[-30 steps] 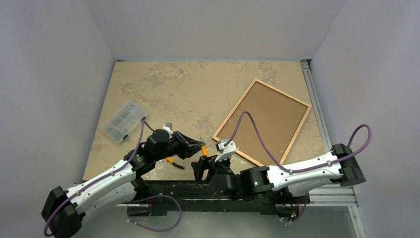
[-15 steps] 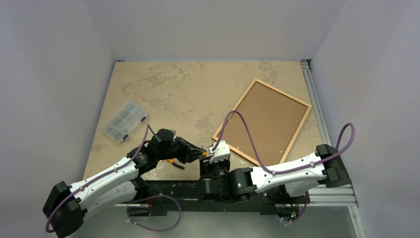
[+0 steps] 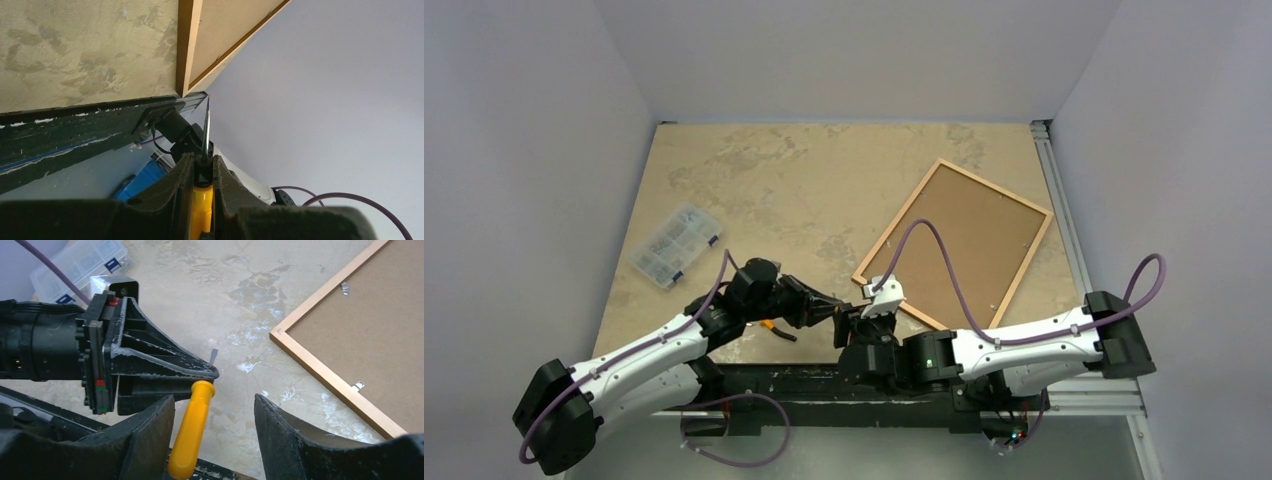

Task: Take the photo out of the frame

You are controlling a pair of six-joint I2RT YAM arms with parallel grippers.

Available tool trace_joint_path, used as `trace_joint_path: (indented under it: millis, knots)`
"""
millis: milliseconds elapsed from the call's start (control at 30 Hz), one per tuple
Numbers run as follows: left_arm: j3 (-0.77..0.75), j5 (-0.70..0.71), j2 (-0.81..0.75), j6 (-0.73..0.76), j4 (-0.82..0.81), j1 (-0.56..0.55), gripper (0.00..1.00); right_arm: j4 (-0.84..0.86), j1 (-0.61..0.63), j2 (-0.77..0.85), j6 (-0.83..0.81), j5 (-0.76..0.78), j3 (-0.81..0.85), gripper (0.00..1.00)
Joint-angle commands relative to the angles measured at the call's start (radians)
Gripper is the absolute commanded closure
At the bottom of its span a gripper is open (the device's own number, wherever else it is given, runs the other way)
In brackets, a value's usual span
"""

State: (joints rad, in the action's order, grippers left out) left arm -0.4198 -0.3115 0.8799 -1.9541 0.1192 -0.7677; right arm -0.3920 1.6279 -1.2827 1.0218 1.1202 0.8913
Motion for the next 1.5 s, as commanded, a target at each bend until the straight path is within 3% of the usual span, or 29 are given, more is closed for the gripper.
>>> trace_joint_path:
  millis: [0,200,467,767,1067,1200,1233,1267,1300,1333,1433,1467]
  knots:
    - [-0.022,-0.024,0.007,-0.02,-0.069,0.003,1.0,0.093,-0.006,-0.003,-0.053,-0.018,0.009,0.42]
    - [-0.018,-0.041,0.037,-0.022,-0.104,0.003,1.0,0.096,-0.019,-0.073,-0.051,-0.049,0.047,0.46]
    - [-0.004,-0.042,0.053,-0.019,-0.152,0.002,1.0,-0.063,-0.029,-0.097,0.078,-0.004,0.094,0.5]
    - [0.005,-0.053,0.05,-0.018,-0.151,0.002,1.0,0.065,-0.056,0.005,0.028,-0.032,-0.003,0.51]
    - [-0.001,-0.052,0.047,-0.015,-0.141,0.002,1.0,0.07,-0.063,-0.053,-0.016,-0.056,0.038,0.54]
    - [-0.003,-0.054,0.046,-0.009,-0.137,0.002,1.0,0.061,-0.064,-0.072,-0.023,-0.058,0.057,0.63]
    - [-0.001,-0.054,0.042,-0.009,-0.135,0.002,1.0,0.052,-0.065,-0.074,-0.018,-0.056,0.061,0.72]
    - [-0.001,-0.052,0.041,-0.006,-0.135,0.002,1.0,0.039,-0.067,-0.076,-0.006,-0.054,0.064,0.92]
    - [-0.004,-0.048,0.039,0.003,-0.132,0.001,1.0,0.018,-0.071,-0.076,0.012,-0.051,0.066,1.0]
    - [-0.008,-0.043,0.034,0.03,-0.123,0.004,1.0,-0.009,-0.078,-0.076,0.042,-0.047,0.069,1.0]
    - [-0.078,-0.007,0.025,0.159,0.03,0.01,0.46,-0.102,-0.095,-0.051,0.126,-0.048,0.056,1.0]
    - [-0.111,0.02,0.023,0.227,0.132,0.014,0.34,-0.123,-0.103,-0.033,0.15,-0.052,0.045,1.0]
